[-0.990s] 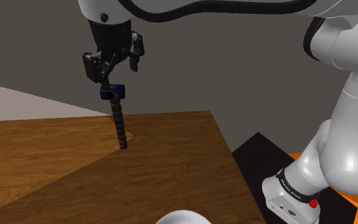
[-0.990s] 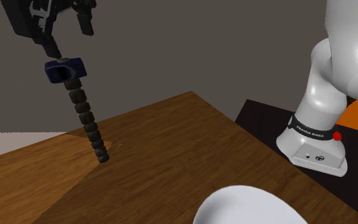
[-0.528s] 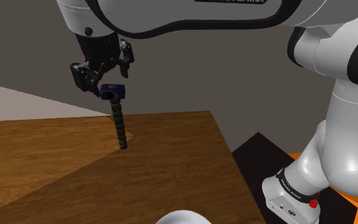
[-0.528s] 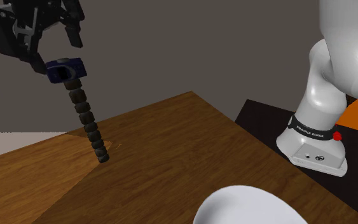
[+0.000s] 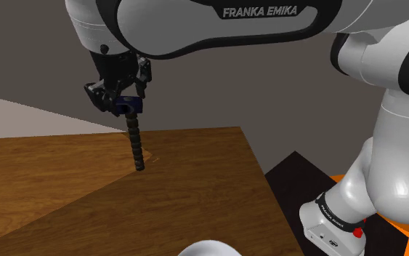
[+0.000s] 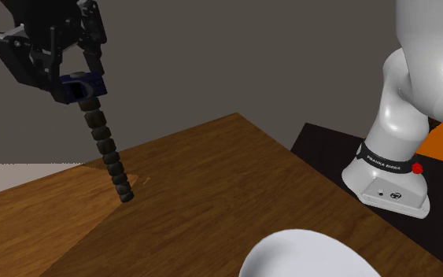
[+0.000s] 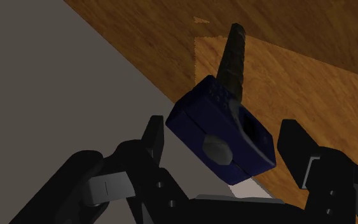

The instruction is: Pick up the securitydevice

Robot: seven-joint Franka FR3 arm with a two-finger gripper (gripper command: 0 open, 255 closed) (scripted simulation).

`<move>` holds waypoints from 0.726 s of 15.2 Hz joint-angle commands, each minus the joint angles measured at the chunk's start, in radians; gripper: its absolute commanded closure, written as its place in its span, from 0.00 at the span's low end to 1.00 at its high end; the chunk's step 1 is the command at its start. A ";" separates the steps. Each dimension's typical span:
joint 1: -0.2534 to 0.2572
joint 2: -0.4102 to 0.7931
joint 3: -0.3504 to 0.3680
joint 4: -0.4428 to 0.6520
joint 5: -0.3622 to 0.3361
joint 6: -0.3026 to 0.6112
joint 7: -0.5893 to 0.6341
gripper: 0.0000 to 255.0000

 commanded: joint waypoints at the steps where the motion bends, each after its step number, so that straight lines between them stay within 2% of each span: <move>1: 0.000 0.001 0.000 -0.001 0.000 0.000 0.000 1.00; 6: -0.001 0.001 0.000 -0.002 0.000 0.001 -0.001 1.00; 11: 0.021 0.016 -0.001 0.090 -0.006 -0.073 -0.018 1.00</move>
